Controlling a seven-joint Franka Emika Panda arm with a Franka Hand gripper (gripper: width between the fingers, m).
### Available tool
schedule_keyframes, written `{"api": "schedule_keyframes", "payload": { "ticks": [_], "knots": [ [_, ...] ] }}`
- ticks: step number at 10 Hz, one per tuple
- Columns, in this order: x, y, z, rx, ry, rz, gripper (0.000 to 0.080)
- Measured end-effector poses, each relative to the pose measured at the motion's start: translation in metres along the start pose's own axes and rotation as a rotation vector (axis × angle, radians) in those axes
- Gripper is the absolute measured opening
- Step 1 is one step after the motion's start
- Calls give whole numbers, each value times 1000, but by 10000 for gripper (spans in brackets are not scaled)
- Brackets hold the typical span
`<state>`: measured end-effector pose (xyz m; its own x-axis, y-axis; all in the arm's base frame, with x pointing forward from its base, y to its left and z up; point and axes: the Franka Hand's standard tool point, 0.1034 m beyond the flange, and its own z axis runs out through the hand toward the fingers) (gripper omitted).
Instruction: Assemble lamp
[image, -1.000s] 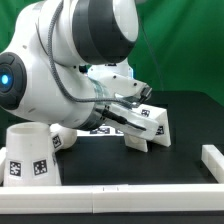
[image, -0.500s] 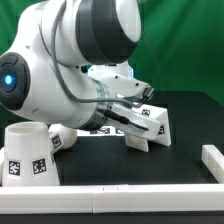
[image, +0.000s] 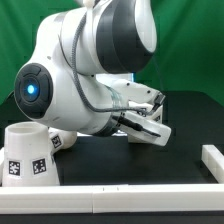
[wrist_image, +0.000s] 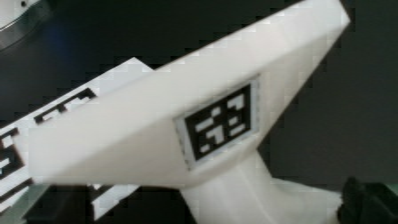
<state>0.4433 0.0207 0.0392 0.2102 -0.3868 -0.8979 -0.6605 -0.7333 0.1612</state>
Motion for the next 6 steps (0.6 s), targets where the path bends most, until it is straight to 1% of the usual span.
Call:
{"api": "schedule_keyframes", "payload": {
  "ticks": [3,6],
  "knots": [
    [-1,2,-8,12,3,-2,698],
    [-1,4,-12,22,6,-1,698]
  ]
}}
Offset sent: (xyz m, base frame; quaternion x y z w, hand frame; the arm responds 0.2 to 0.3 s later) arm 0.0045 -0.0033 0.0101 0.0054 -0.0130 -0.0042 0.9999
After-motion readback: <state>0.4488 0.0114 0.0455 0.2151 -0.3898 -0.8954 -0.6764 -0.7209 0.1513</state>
